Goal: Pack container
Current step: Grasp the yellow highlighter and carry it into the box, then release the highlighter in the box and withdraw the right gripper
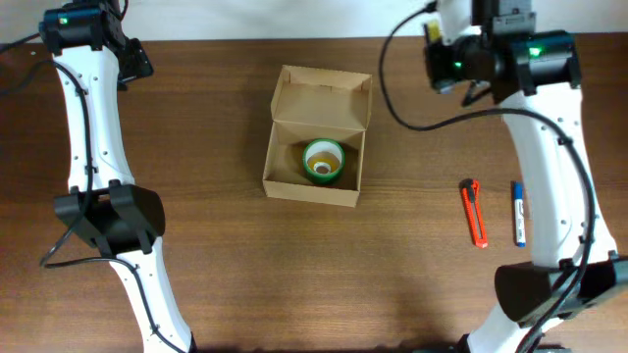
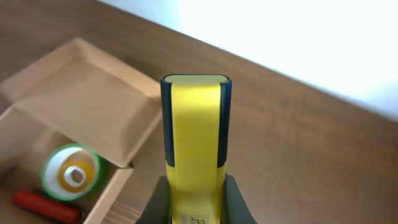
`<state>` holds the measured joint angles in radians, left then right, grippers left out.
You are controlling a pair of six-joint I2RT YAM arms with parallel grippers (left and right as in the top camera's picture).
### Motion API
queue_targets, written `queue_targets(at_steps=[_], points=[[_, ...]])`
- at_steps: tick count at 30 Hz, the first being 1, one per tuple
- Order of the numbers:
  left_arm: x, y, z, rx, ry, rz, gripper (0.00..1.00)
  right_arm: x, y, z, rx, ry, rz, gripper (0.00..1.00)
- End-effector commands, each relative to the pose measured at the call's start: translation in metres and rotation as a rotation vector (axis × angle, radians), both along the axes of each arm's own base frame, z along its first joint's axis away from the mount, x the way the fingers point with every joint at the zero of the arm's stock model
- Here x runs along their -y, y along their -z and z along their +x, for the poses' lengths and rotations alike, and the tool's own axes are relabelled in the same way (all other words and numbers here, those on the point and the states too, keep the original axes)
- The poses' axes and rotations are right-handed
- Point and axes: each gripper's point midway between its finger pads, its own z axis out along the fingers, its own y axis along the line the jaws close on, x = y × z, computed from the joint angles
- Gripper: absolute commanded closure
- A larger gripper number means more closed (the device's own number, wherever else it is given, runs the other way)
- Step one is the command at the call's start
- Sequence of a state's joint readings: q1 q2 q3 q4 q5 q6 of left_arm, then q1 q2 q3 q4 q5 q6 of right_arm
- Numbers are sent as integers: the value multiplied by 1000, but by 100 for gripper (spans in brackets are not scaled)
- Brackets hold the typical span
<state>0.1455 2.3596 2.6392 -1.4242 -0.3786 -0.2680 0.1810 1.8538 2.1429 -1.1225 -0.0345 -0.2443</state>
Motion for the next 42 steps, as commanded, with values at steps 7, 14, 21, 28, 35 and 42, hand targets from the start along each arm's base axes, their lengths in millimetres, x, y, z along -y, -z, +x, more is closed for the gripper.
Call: queue_targets(at_steps=[7, 14, 21, 28, 35, 42], points=[[-2, -15, -4, 21, 9, 12, 0, -161, 125, -64, -271, -670, -400, 96], [-2, -15, -4, 21, 9, 12, 0, -189, 166, -103, -393, -856, -434, 96], [-2, -15, -4, 21, 9, 12, 0, -183, 209, -117, -478, -910, -451, 96], [-2, -15, -4, 21, 9, 12, 0, -188, 241, -119, -542, -940, -419, 96], [-2, -15, -4, 21, 9, 12, 0, -183, 250, -113, -557, -924, -408, 96], [-2, -15, -4, 21, 9, 12, 0, -180, 261, -111, -583, -892, -406, 77]])
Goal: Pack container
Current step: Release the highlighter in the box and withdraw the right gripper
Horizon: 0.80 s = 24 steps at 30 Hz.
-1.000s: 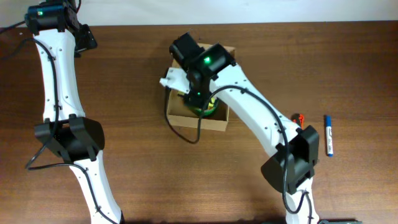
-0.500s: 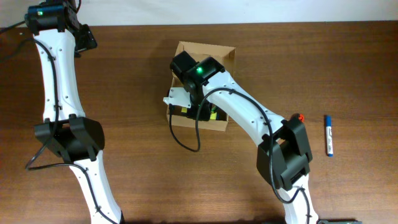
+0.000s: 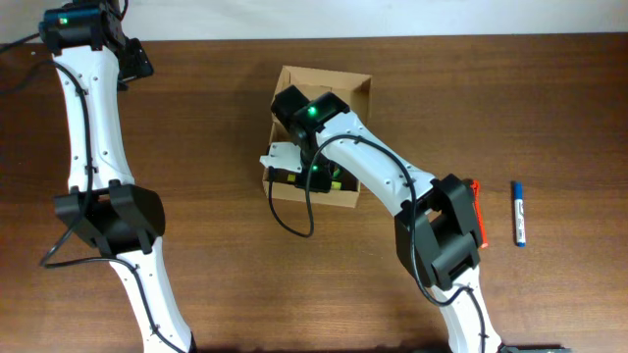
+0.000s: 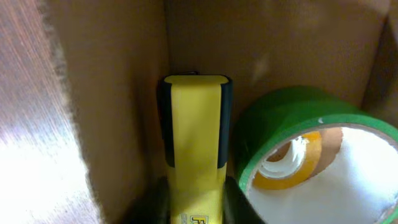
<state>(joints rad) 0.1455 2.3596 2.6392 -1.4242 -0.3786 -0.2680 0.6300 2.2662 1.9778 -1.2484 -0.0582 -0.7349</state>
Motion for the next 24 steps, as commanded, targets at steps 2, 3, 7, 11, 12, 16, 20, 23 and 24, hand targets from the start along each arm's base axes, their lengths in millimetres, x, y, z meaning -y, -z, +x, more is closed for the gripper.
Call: queue_targets(at_steps=[2, 3, 7, 11, 12, 16, 20, 23, 24], points=[[-2, -15, -4, 21, 9, 12, 0, 2, 7, 0, -22, 27, 5, 75], [-2, -15, -4, 21, 9, 12, 0, 1, 7, 0, -21, 27, 6, 72], [-2, -15, -4, 21, 9, 12, 0, 2, 7, 2, -14, 49, 2, 61], [-2, -15, -4, 21, 9, 12, 0, 2, 7, 2, -14, 50, 2, 65], [-2, -15, -4, 21, 9, 12, 0, 2, 7, 2, -13, 50, 2, 73], [-2, -15, -4, 21, 9, 12, 0, 5, 3, 8, 18, 83, -15, 96], [-2, -15, -4, 21, 9, 12, 0, 9, -32, 19, 115, 138, 15, 96], [-2, -15, -4, 21, 9, 12, 0, 22, -85, 39, 237, 253, 104, 96], [-2, -15, -4, 21, 9, 12, 0, 30, -102, 43, 268, 286, 131, 96]])
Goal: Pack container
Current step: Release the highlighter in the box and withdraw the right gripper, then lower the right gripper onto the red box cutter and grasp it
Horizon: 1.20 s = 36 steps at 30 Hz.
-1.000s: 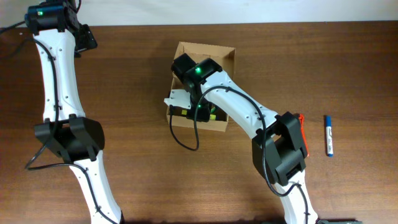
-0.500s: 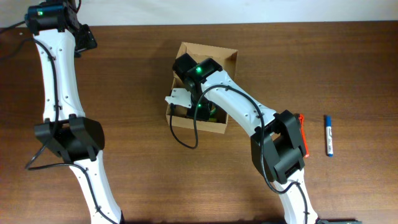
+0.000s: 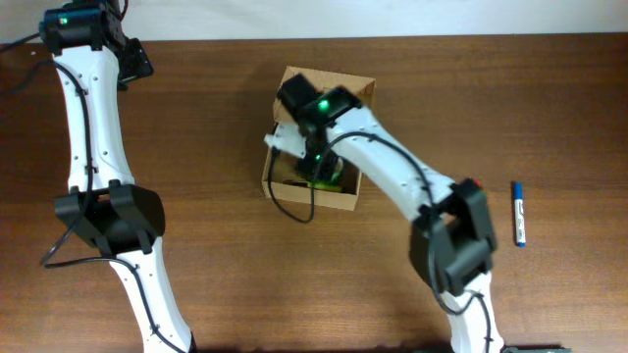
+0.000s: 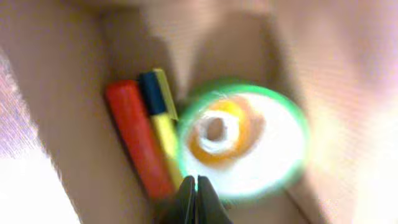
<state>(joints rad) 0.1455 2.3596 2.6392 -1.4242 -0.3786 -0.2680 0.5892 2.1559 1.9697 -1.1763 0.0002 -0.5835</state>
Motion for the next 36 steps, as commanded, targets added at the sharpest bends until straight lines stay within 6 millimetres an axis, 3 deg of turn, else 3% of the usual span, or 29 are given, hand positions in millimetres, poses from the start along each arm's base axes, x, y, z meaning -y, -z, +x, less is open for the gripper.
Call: queue_targets(at_steps=[1, 3, 4, 6, 7, 10, 13, 14, 15, 16, 17, 18, 19, 23, 26, 36], points=[[-2, -15, -4, 21, 9, 12, 1, 29, -78, 17, 160, 129, 99, 96], [-2, -15, -4, 21, 9, 12, 0, 57, -123, 29, 258, 258, 182, 96], [-2, -15, -4, 21, 9, 12, 0, 81, -149, 36, 315, 344, 226, 96], [-2, -15, -4, 21, 9, 12, 0, 140, -180, 45, 387, 596, 275, 96], [-2, -15, -4, 21, 9, 12, 0, 174, -183, 45, 402, 708, 274, 96], [-2, -15, -4, 21, 9, 12, 0, 262, -159, 24, 438, 928, 185, 96], [-2, -15, -4, 21, 9, 12, 0, 313, -115, -9, 404, 1100, 148, 97], [-2, -15, -4, 21, 9, 12, 0, 327, -86, -28, 330, 1184, 142, 97], [-2, -15, -4, 21, 9, 12, 0, 330, -59, -43, 243, 1234, 146, 96], [-2, -15, -4, 21, 9, 12, 0, 333, -36, -55, 181, 1256, 141, 90], [-2, -15, -4, 21, 9, 12, 0, 337, -18, -64, 141, 1276, 123, 67], [-2, -15, -4, 21, 9, 12, 0, 340, -5, -68, 111, 1290, 110, 53], [-2, -15, -4, 21, 9, 12, 0, 343, 8, -71, 74, 1301, 91, 47], [-2, -15, -4, 21, 9, 12, 0, 335, 60, -76, -109, 1278, 53, 44], [-2, -15, -4, 21, 9, 12, 0, 333, 83, -81, -186, 1275, 21, 44], [-2, -15, -4, 21, 9, 12, 0, 332, 98, -92, -254, 1248, -18, 44]])
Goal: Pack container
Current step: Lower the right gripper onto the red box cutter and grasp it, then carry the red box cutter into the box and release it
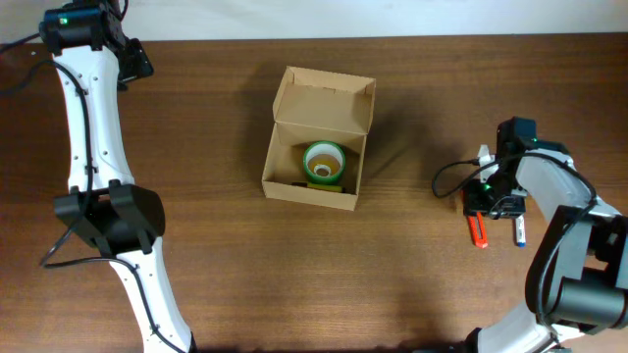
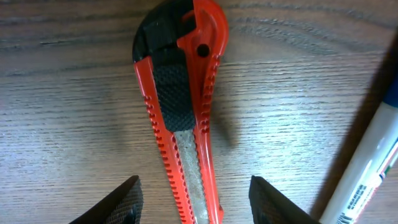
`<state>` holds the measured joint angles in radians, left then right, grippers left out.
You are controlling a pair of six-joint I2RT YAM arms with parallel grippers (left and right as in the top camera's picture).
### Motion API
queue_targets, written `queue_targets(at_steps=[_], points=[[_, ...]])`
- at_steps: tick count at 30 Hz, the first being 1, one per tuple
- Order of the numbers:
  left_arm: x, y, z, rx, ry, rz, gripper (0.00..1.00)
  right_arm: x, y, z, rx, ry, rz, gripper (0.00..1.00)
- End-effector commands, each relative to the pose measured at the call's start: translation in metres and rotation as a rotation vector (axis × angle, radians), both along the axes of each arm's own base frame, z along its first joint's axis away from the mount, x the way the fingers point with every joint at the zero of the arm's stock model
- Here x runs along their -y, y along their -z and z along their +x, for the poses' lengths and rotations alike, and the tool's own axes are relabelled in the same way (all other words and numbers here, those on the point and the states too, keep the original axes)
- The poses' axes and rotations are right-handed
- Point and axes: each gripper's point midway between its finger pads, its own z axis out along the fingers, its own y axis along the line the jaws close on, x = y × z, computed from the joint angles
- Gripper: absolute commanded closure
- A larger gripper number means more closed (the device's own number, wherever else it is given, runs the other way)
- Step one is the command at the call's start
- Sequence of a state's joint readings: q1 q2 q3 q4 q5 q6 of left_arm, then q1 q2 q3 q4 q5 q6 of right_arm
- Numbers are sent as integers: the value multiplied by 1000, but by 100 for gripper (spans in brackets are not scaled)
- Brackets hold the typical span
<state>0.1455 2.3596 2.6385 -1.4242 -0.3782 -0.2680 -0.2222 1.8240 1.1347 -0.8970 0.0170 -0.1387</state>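
An open cardboard box (image 1: 316, 147) stands mid-table with a green tape roll (image 1: 323, 162) inside it. A red utility knife (image 2: 183, 112) lies flat on the wood at the right, also visible from overhead under the arm as the knife (image 1: 478, 231). My right gripper (image 2: 194, 202) is open just above it, one finger on each side of the knife's body, not touching it. A blue-and-white marker (image 2: 370, 162) lies right beside the knife. My left gripper is out of view; only the left arm (image 1: 93, 118) shows at the table's left side.
The box's lid flap (image 1: 327, 96) stands open at the far side. The right arm's cable (image 1: 451, 175) loops over the table left of the knife. The table's back edge runs along the top of the overhead view.
My right gripper was shut and empty inside the box over the tape roll. It is now at the table's right, open and straddling the red utility knife.
My right gripper held a yellow highlighter high at the back right. Then it had the highlighter down inside the box beside the tape roll. Then the highlighter lay in the box by a red pen, released. Now the gripper is open over the knife.
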Motion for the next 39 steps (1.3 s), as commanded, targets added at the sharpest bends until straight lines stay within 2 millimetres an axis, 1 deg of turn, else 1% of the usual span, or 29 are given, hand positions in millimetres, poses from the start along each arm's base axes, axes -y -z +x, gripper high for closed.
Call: queue_targets(at_steps=[1, 4, 7, 10, 13, 14, 15, 16, 17, 18, 19, 21, 23, 24, 26, 28, 30, 31, 33, 34, 35, 36, 37, 38, 39], points=[[-2, -15, -4, 22, 8, 12, 0, 0, 5, -3, -20, -4, 10, 44], [-2, -15, -4, 22, 8, 12, 0, 3, 5, -4, -27, -19, -19, 45], [-2, -15, -4, 22, 8, 12, 0, -4, 8, 1, -29, -76, -54, 45], [-2, -15, -4, 22, 8, 12, 0, -14, 19, -1, -66, -118, -63, 45], [-2, -15, -4, 22, 8, 12, 0, -15, 28, -4, -97, -123, -65, 46], [-2, -15, -4, 22, 8, 12, 0, -14, 28, -3, -94, -122, -68, 49], [-2, -15, -4, 22, 9, 12, 0, -13, 29, -3, -94, -123, -72, 55], [-2, -15, -4, 22, 8, 12, 0, -13, 29, -3, -93, -123, -73, 65], [-2, -15, -4, 22, 8, 12, 0, -13, 29, -1, -87, -114, -75, 89], [-2, -15, -4, 22, 8, 12, 0, -13, 29, 0, -83, -107, -75, 94], [-2, -15, -4, 22, 8, 12, 0, -12, 29, 1, -77, -104, -76, 96], [-2, -15, -4, 22, 8, 12, 0, -13, 29, 3, -66, -95, -74, 96], [-2, -15, -4, 22, 9, 12, 0, -17, 24, 14, -37, -94, -52, 96], [-2, -15, -4, 22, 8, 12, 0, -16, 18, 23, -12, -94, -52, 96], [-2, -15, -4, 22, 8, 12, 0, -16, -4, 49, 52, -92, -45, 96], [-2, -15, -4, 22, 8, 12, 0, -25, -44, 82, 142, -87, 18, 96], [-2, -15, -4, 22, 9, 12, 0, -31, -99, 115, 248, -87, 28, 96], [-2, -15, -4, 22, 8, 12, 0, -35, -124, 128, 299, -102, 23, 96], [-2, -15, -4, 22, 8, 12, 0, -57, -193, 160, 471, -160, 10, 96], [-2, -15, -4, 22, 8, 12, 0, -78, -229, 174, 573, -220, 6, 97], [-2, -16, -4, 22, 8, 12, 0, -103, -260, 182, 656, -311, 2, 96], [-2, -15, -4, 22, 8, 12, 0, -135, -285, 184, 724, -438, -6, 96], [-2, -15, -4, 22, 8, 12, 0, -164, -298, 181, 762, -569, -15, 97], [-2, -15, -4, 22, 8, 12, 0, -186, -301, 177, 773, -674, -24, 96], [-2, -15, -4, 22, 9, 12, 0, -226, -293, 166, 755, -835, -32, 96]])
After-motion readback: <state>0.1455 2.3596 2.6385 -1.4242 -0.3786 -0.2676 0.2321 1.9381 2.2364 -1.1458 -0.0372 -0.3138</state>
